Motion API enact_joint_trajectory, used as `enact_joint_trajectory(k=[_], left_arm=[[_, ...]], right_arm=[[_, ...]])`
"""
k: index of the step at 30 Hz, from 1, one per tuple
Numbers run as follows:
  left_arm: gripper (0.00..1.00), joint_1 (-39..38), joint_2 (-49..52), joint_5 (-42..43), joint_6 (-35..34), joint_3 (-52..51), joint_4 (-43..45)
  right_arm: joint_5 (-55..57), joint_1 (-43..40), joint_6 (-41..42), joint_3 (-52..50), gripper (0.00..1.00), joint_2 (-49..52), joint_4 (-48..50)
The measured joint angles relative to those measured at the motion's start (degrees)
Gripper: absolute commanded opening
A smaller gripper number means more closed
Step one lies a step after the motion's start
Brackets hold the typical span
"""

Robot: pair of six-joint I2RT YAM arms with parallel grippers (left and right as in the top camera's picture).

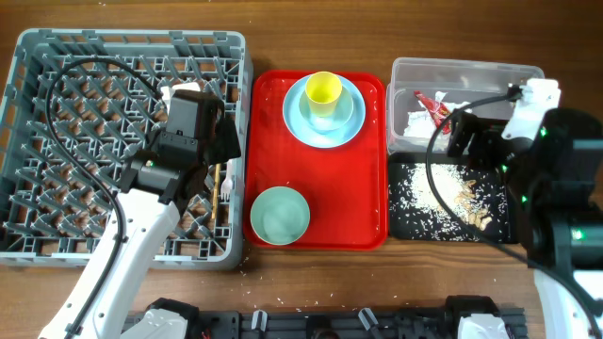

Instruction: Sort waste into correct bins and load items into the dishwasher rack

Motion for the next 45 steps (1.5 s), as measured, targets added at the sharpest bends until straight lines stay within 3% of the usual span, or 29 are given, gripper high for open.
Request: enact_joint_trajectory(k=[11,14,18,20,25,29,35,45], left_arm=[[1.00,0.00,0.00,0.00,0.00,0.00,-0.02],[1.00,0.00,0.00,0.00,0.00,0.00,-0.04],[1.00,0.00,0.00,0.00,0.00,0.00,0.09],[1.00,0.00,0.00,0.00,0.00,0.00,0.17],[1.00,0.00,0.00,0.00,0.00,0.00,-0.09],[1.00,0.00,0.00,0.00,0.00,0.00,-0.07],[1.00,0.00,0.00,0.00,0.00,0.00,-0.04],[1.00,0.00,0.00,0.00,0.00,0.00,-0.02]], right_arm=[[-0.02,0.00,0.00,0.00,1.00,25.90,0.04],[-0.02,0.00,0.00,0.00,1.00,27.47,0.02],[-0.04,0.00,0.02,-0.13,1.00,12.26,0.04],[-0.20,0.00,0.02,0.55,1.00,-9.25,0.66],[-0.22,0.00,0.02,0.92,1.00,-30.25,0.37],[-0.22,0.00,0.07,0.76,1.00,-31.65,-4.48],[-0.39,0.00,0.22,0.50,1.00,-31.63,-29.16],[-0.39,0.00,0.22,0.48,1.00,-31.63,-30.45]])
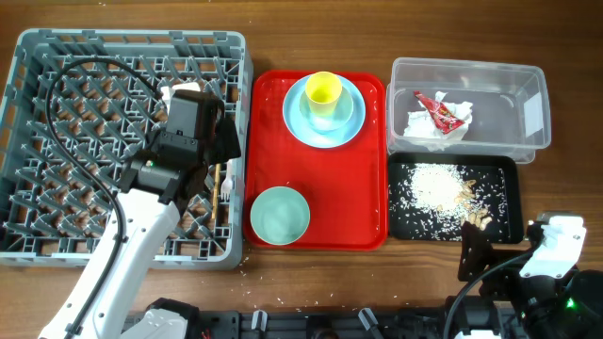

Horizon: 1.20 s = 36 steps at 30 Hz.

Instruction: Sort waste into correct bins and load items into the dishwasher rack

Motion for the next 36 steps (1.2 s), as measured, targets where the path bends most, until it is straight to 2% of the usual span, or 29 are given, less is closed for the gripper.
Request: enact_joint_trajectory(k=[17,18,19,20,21,22,24,26,28,32,34,36], left_arm=[[0.99,0.02,0.00,1.64,-0.02,0.00,1.84],[0.89,0.00,0.00,4.52,-0.13,0.00,0.98],[0.49,0.00,0.00,8.11,-0.22,0.02,0.13],[0.20,0.00,0.00,13.70,-0.35,0.00,-1.25],[0.13,-0.13,0.00,17.33,-0.42,0.00,-1.73],[0.14,-0.79,0.00,23.54,-0.59,0.00,-2.19],[0.19,-4.76,0.00,28.57,-1.81,0.00,-2.14],[0.31,-11.50,0.35,30.03,-2.78,0.00,-1.51],[0.37,-17.99,2.34,28.28,-3.23,0.02,-1.20],[0.34,-29.46,10.21,22.64,-4.96,0.02,-1.01],[0.31,-32.41,14.71,21.57,-7.21,0.02,-1.84],[0.23,-34.47,20.28,20.72,-9.27,0.00,-3.52]], right_arm=[[0.00,0.00,0.00,0.00,1.00,0.00,0.00],[0.00,0.00,0.00,0.00,1.00,0.00,0.00],[0.00,0.00,0.00,0.00,1.00,0.00,0.00],[0.00,0.00,0.00,0.00,1.00,0.00,0.02],[0.00,0.00,0.00,0.00,1.00,0.00,0.00],[0.00,0.00,0.00,0.00,1.00,0.00,-0.02],[0.00,0.00,0.00,0.00,1.00,0.00,0.00],[0.00,0.00,0.00,0.00,1.00,0.00,0.00],[0.00,0.00,0.00,0.00,1.00,0.00,-0.02],[0.00,0.00,0.00,0.00,1.00,0.00,-0.02],[0.00,0.00,0.00,0.00,1.00,0.00,-0.02],[0.00,0.00,0.00,0.00,0.99,0.00,0.00]])
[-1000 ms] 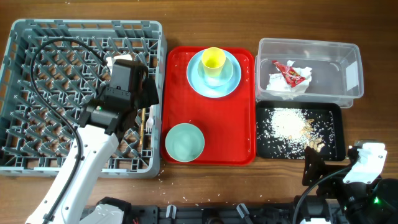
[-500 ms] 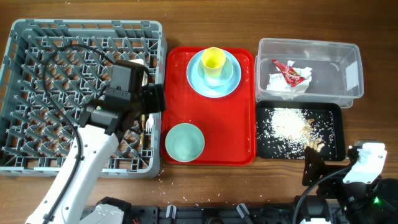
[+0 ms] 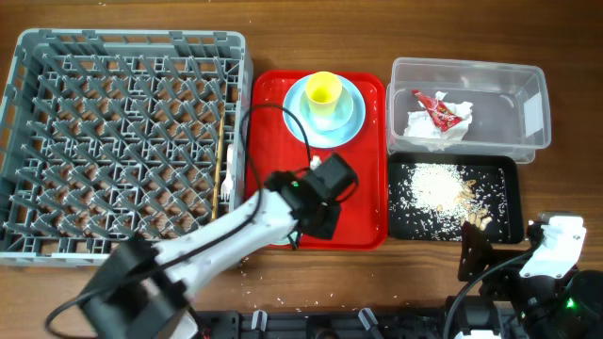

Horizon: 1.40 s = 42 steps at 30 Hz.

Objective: Sort waste into correct bins and load items into the dishwasher rack
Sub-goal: 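Grasp the green bowl with the left gripper, then lower the green bowl into the front of the grey rack and release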

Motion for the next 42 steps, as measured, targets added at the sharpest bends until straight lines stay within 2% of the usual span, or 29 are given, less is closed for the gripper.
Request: enact_joint_trajectory(k=[3,4,5,8,10,16,18,20,23,29,32,34,36,38,40,41,42], left_arm=[[0.19,-0.35,3.98,-1.29,-1.01,0.02,-0.17],[0.14,-0.35,4.72,-1.49,-1.16,0.02,-0.20],[0.14,-0.35,4.90,-1.51,-1.22,0.02,-0.20],[0.31,-0.35,4.87,-2.80,-1.68,0.02,-0.24],[0.38,-0.35,4.04,-5.20,-1.81,0.02,-0.61],[0.39,-0.35,-1.09,-9.29,-2.08,0.07,-3.58],[0.29,-0.35,-1.11,-10.10,-3.04,-0.46,-3.13],[0.24,-0.37,-1.11,-10.23,-4.76,-2.78,-1.90],[0.04,-1.53,-1.14,-9.22,-6.08,-7.34,2.95],[0.04,-2.60,-1.77,-10.01,-5.86,-7.76,2.36],[0.04,-1.66,-4.46,-8.07,-4.72,1.57,-6.10],[0.04,2.95,-10.23,-5.11,-1.20,12.68,-13.44],[0.04,12.74,-17.35,1.81,4.07,19.32,-19.56],[0.04,25.53,-21.55,12.55,10.01,20.13,-25.46],[0.04,39.08,-21.44,26.56,19.30,19.76,-31.32],[0.04,47.87,-20.33,35.63,26.82,18.40,-36.48],[0.04,52.98,-19.34,39.91,31.30,17.29,-39.50]], right_arm=[[0.00,0.00,0.00,0.00,1.00,0.00,0.00],[0.00,0.00,0.00,0.00,1.00,0.00,-0.02],[0.00,0.00,0.00,0.00,1.00,0.00,-0.02],[0.00,0.00,0.00,0.00,1.00,0.00,-0.02],[0.00,0.00,0.00,0.00,1.00,0.00,0.00],[0.00,0.00,0.00,0.00,1.00,0.00,0.00],[0.00,0.00,0.00,0.00,1.00,0.00,0.00],[0.00,0.00,0.00,0.00,1.00,0.00,-0.02],[0.00,0.00,0.00,0.00,1.00,0.00,-0.02],[0.00,0.00,0.00,0.00,1.00,0.00,-0.07],[0.00,0.00,0.00,0.00,1.00,0.00,-0.09],[0.00,0.00,0.00,0.00,1.00,0.00,-0.15],[0.00,0.00,0.00,0.00,1.00,0.00,-0.13],[0.00,0.00,0.00,0.00,1.00,0.00,-0.15],[0.00,0.00,0.00,0.00,1.00,0.00,-0.15],[0.00,0.00,0.00,0.00,1.00,0.00,-0.15],[0.00,0.00,0.00,0.00,1.00,0.00,-0.20]])
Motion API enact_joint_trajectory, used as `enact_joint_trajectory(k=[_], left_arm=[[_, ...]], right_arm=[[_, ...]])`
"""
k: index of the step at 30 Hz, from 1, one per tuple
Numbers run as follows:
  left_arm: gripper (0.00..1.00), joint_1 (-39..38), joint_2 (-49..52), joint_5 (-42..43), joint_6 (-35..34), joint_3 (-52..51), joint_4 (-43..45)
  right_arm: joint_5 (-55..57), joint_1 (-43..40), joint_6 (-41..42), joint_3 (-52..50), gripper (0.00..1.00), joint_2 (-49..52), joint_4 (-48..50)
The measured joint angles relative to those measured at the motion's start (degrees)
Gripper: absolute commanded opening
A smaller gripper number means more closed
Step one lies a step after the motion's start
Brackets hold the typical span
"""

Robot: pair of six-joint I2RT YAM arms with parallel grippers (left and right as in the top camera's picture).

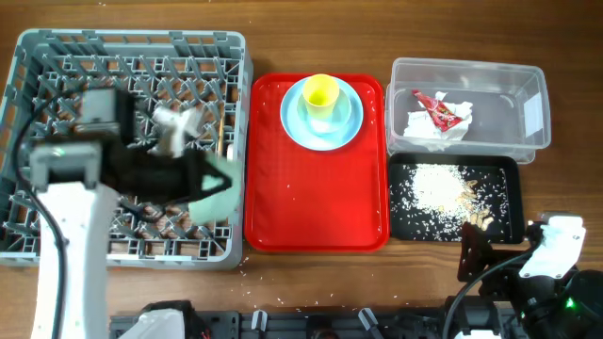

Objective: Sort waste into correct bins and load items into the dishwasher rack
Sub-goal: 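Lower the green bowl into the front of the grey rack and release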

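My left gripper (200, 179) is shut on the pale green bowl (215, 196), which is blurred over the right front part of the grey dishwasher rack (28, 56). The red tray (316, 226) still carries a light blue plate (347, 118) with a yellow cup (321, 91) on it. A clear bin (509, 104) holds a red wrapper (441, 108) and crumpled tissue (424, 127). My right gripper (474, 256) rests low at the table's front right, its jaws unreadable.
A black tray (405, 221) scattered with rice and scraps lies in front of the clear bin. A wooden utensil (223, 132) lies along the rack's right side. The left arm's white link (66, 245) crosses the rack's front left corner.
My left gripper was on the green bowl at the red tray's front. It now holds that bowl over the rack's right front part. The tray's front is bare. The right arm has not moved.
First my left gripper was in the rack by the wooden utensil, my right gripper was over the clear bin, and the bowl sat on the tray. Then the right arm was back at the front right. Then my left gripper was at the bowl, which is now held over the rack.
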Motion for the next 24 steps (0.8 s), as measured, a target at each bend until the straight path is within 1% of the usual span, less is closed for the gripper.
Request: enact_joint_trajectory(k=[2,3,5,7,9,11,14,15,16,19,20,22,23,24], left_arm=[[0.04,8.98,4.31,9.81,13.22,-4.48,-7.98],[0.04,11.30,6.25,13.22,18.29,-6.75,-9.31],[0.04,14.47,10.14,18.01,27.12,-11.39,-9.73],[0.04,15.78,14.10,20.68,33.79,-15.02,-9.75],[0.04,17.88,18.88,23.93,38.47,-16.59,-9.94],[0.04,21.81,21.20,25.59,40.06,-16.59,-9.68],[0.04,28.35,22.56,23.32,41.31,-17.25,-7.58],[0.05,29.33,22.58,23.17,41.31,-17.33,-7.58],[0.16,30.27,22.60,22.91,41.31,-17.38,-7.61],[0.29,32.87,22.64,21.68,41.79,-17.38,-6.60],[0.30,33.99,22.64,21.38,41.59,-17.38,-5.81],[0.46,35.67,22.64,21.14,40.41,-17.25,-5.11],[0.60,36.65,22.64,20.98,39.21,-16.72,-5.05],[0.99,37.59,22.64,20.85,38.53,-15.74,-4.96]], right_arm=[[0.00,0.00,0.00,0.00,1.00,0.00,0.02],[0.00,0.00,0.00,0.00,1.00,0.00,0.02],[0.00,0.00,0.00,0.00,1.00,0.00,0.04],[0.00,0.00,0.00,0.00,1.00,0.00,0.04],[0.00,0.00,0.00,0.00,1.00,0.00,0.02],[0.00,0.00,0.00,0.00,1.00,0.00,0.04],[0.00,0.00,0.00,0.00,1.00,0.00,0.04],[0.00,0.00,0.00,0.00,1.00,0.00,0.02],[0.00,0.00,0.00,0.00,1.00,0.00,0.02],[0.00,0.00,0.00,0.00,1.00,0.00,0.02],[0.00,0.00,0.00,0.00,1.00,0.00,0.02],[0.00,0.00,0.00,0.00,1.00,0.00,0.02],[0.00,0.00,0.00,0.00,1.00,0.00,0.00],[0.00,0.00,0.00,0.00,1.00,0.00,0.02]])
